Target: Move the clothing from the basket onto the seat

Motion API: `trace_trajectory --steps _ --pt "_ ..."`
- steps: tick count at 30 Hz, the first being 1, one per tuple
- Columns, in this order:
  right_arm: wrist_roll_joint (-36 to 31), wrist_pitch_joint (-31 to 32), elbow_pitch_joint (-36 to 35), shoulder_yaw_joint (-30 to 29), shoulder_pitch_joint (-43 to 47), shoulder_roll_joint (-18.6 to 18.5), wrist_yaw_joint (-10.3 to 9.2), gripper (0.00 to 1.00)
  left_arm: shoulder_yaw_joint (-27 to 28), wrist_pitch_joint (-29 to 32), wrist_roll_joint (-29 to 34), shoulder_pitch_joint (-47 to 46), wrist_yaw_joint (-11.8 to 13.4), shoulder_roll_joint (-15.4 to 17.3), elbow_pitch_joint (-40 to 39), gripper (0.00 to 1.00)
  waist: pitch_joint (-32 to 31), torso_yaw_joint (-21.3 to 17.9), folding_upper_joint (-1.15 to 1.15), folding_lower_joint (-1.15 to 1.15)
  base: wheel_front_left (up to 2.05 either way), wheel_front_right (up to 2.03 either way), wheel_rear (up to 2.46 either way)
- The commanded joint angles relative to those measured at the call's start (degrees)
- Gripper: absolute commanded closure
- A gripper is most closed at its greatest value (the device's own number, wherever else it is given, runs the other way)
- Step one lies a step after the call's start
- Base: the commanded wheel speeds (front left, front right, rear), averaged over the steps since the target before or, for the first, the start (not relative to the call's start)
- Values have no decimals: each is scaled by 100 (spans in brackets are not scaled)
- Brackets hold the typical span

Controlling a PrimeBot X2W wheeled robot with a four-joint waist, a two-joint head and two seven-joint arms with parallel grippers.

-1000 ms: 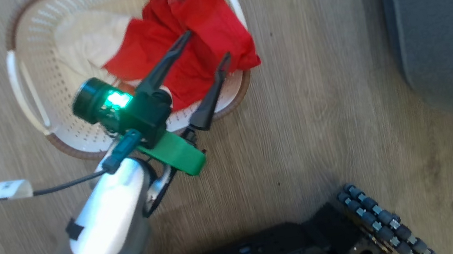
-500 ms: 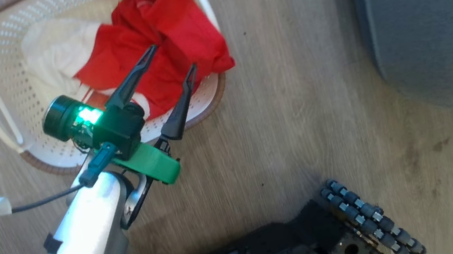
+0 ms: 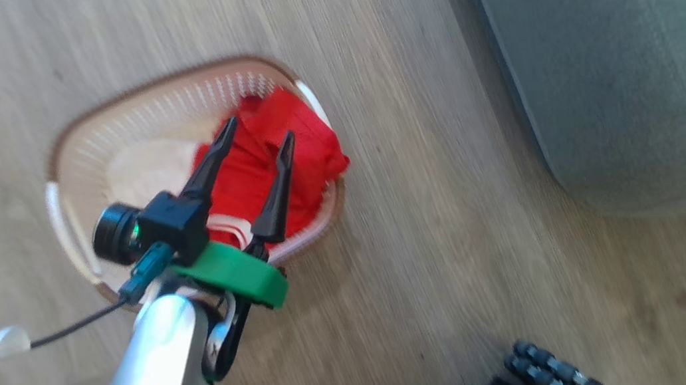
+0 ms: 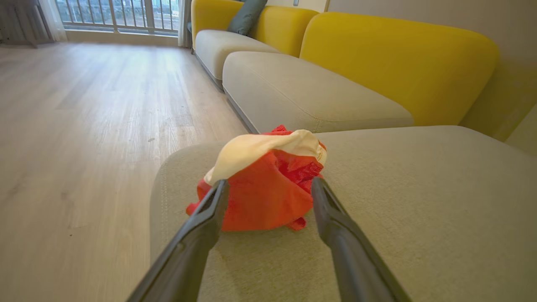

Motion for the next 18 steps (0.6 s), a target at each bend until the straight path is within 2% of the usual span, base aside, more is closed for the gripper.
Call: trace_trajectory --steps 1,5,6,8,9,10,18 --pt "-61 -37 -565 42 489 40 -1 0 326 -29 -55 220 -8 -78 -164 0 -669 286 0 1 0 0 0" --pt "-542 -37 -1396 178 1299 395 -1 0 658 -29 -47 469 -24 -221 -140 0 -1092 590 0 1 0 0 0" --pt "-542 -37 -1396 178 1299 395 -1 0 658 -29 -47 469 -24 -221 -140 0 -1092 590 0 1 0 0 0" --pt "-734 -37 -1733 266 1648 622 -1 0 845 -30 -23 582 -32 -271 -101 0 -1295 749 0 1 0 0 0" --pt "-867 -37 -2046 330 1945 864 -1 0 1047 -30 -8 690 -39 -315 -67 0 -1472 888 0 1 0 0 0" --pt "-867 -37 -2046 330 1945 864 -1 0 1047 -30 -8 690 -39 -315 -67 0 -1472 888 0 1 0 0 0" --pt "-1212 -37 -2687 674 2721 1581 -1 0 1841 -30 55 1046 -63 -429 62 0 -2043 1296 0 1 0 0 0"
